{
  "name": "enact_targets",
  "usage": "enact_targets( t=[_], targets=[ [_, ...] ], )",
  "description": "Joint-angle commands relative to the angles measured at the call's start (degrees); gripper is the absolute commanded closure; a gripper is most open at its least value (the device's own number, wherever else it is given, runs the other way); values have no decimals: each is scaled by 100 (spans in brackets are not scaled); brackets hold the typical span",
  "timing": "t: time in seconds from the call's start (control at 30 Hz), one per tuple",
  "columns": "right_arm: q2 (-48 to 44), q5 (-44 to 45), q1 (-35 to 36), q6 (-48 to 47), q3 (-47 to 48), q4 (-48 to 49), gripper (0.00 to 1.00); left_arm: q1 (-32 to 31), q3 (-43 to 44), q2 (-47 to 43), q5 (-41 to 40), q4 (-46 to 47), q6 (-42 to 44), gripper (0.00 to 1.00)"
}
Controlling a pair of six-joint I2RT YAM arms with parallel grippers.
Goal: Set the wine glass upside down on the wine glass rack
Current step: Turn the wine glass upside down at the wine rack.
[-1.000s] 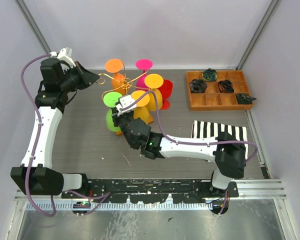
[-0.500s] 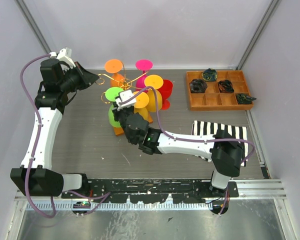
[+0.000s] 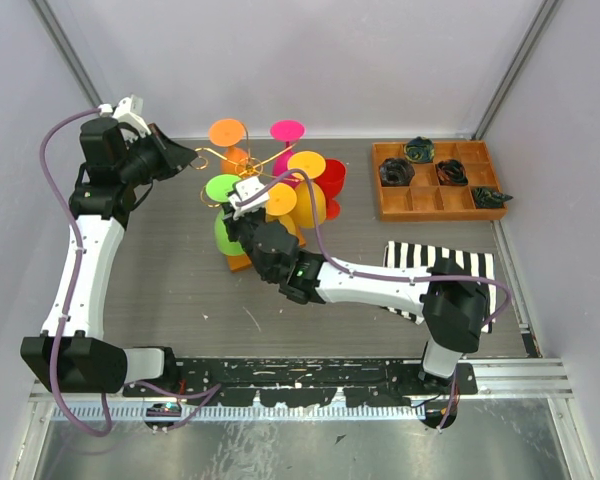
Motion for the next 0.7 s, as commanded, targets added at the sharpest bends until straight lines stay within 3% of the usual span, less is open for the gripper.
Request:
enact_targets(
  t=[0.0,0.67],
  targets=[
    [-196,-721,-44,47,133,119,93,15,-157,-76,-39,-272,219,100],
    [-564,-2186,-139,-302,-263,5,89,16,-164,-80,-54,-293,233,100]
  ],
)
